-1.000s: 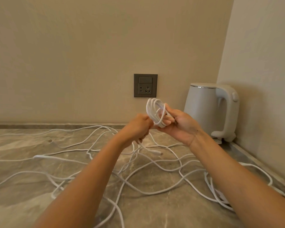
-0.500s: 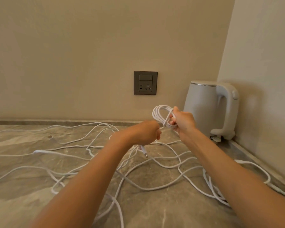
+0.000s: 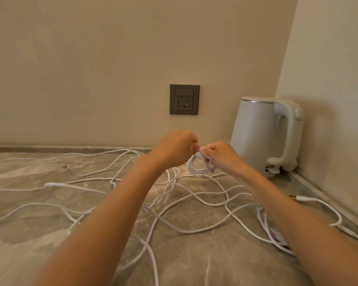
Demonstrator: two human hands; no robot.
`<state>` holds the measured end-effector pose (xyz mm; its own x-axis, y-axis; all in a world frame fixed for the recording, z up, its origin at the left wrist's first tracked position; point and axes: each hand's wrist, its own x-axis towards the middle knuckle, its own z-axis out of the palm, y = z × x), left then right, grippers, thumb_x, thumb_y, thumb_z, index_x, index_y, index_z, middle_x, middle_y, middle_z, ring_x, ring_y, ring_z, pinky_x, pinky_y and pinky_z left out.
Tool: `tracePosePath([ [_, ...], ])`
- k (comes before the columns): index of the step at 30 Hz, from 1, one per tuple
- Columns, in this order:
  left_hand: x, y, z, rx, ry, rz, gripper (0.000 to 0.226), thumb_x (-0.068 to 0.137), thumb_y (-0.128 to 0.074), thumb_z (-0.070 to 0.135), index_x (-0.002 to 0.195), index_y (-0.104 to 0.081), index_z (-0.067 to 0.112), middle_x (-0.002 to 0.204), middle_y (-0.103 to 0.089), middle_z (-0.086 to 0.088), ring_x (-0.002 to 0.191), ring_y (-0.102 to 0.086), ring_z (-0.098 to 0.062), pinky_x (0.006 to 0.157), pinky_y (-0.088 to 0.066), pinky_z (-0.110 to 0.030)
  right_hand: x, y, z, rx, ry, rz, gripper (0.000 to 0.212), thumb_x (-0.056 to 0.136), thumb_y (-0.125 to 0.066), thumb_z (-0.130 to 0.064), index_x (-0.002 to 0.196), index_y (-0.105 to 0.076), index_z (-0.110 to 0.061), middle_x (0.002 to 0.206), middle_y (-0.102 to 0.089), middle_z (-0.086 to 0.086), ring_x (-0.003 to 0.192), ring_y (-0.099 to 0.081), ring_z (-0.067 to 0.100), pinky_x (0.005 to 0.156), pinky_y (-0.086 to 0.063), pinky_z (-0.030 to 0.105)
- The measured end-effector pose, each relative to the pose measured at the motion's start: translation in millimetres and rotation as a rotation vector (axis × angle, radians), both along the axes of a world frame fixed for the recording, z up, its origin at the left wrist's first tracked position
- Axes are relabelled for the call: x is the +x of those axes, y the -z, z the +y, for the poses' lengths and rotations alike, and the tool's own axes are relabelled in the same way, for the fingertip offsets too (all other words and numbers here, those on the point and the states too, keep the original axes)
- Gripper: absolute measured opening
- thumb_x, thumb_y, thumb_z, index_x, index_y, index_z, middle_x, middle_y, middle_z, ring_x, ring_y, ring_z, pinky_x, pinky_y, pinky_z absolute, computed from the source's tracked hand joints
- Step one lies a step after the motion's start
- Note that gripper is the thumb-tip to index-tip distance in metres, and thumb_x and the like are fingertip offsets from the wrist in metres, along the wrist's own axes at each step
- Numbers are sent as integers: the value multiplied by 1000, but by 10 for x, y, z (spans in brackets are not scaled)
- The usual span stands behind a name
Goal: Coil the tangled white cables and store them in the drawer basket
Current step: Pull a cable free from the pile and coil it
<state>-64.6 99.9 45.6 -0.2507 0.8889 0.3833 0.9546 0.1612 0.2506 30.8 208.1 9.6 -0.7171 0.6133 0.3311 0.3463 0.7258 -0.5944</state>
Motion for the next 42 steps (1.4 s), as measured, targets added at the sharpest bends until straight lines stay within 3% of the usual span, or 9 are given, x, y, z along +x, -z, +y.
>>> tracePosePath([
  [8, -187, -68, -114, 206, -18, -171, 24, 91, -55, 26, 80, -69, 11, 75, -60, -3, 80, -55, -20, 71, -38, -29, 110, -119, -99, -573, -414, 153, 42, 100, -40, -22, 61, -51, -12, 44, -32, -3, 41, -32, 8, 48, -32, 17],
  [14, -134, -46, -83, 312, -1, -326, 27, 91, -56, 30, 77, -71, 11, 48, -42, 8, 49, -37, -7, 54, -32, -25, 193, -203, -196, -794, -565, 214, 33, 88, -43, -38, 83, -60, -10, 43, -33, -10, 42, -27, 3, 53, -31, 15],
  [18, -100, 70, -21, 291, 9, -380, 37, 94, -52, 28, 78, -69, -1, 64, -55, -11, 60, -44, -17, 58, -36, -28, 202, -182, -209, -891, -579, 306, 23, 80, -51, -25, 70, -64, -8, 44, -38, -11, 37, -30, 3, 39, -28, 10],
  [22, -82, 138, 42, 288, 38, -312, 28, 90, -55, 14, 76, -68, -5, 67, -61, -17, 56, -44, -18, 57, -38, -27, 174, -147, -157, -1036, -572, 443, 22, 75, -59, -27, 64, -74, -15, 43, -44, -10, 35, -32, 3, 60, -42, 17],
  [25, -20, 188, 60, 293, 80, -227, 21, 87, -49, 1, 76, -66, -2, 71, -67, -15, 66, -60, -28, 66, -48, -34, 155, -134, -110, -1184, -530, 564, 24, 76, -57, -24, 67, -74, -10, 48, -50, -3, 32, -33, 3, 58, -52, 26],
  [30, 64, 201, 87, 287, 184, -355, 14, 95, -40, 5, 107, -47, 2, 86, -64, -11, 83, -62, -29, 78, -51, -43, 108, -49, 51, -1349, -441, 676, 46, 70, -72, -24, 109, -61, -3, 42, -48, -2, 50, -42, 7, 73, -41, 26],
  [33, 62, 186, 90, 240, 237, -368, 18, 94, -46, 5, 112, -47, 3, 107, -62, -14, 97, -59, -28, 86, -49, -45, 105, -36, 49, -1378, -370, 724, 27, 70, -72, -23, 87, -69, -2, 43, -52, 2, 71, -42, 14, 72, -42, 29],
  [37, 43, 147, 64, 141, 315, -310, 26, 93, -46, 2, 119, -49, 4, 112, -62, -12, 99, -58, -25, 88, -47, -38, 147, -31, 60, -1428, -307, 779, 36, 84, -53, -27, 62, -71, -5, 37, -48, 1, 59, -51, 12, 73, -37, 30],
  [42, 43, 52, 8, 134, 424, -140, 26, 92, -47, 0, 113, -62, 5, 94, -64, -2, 78, -57, -8, 73, -45, -14, 146, -11, 40, -1433, -325, 714, 16, 68, -74, -22, 68, -72, -6, 61, -56, 3, 60, -64, 16, 69, -45, 34],
])
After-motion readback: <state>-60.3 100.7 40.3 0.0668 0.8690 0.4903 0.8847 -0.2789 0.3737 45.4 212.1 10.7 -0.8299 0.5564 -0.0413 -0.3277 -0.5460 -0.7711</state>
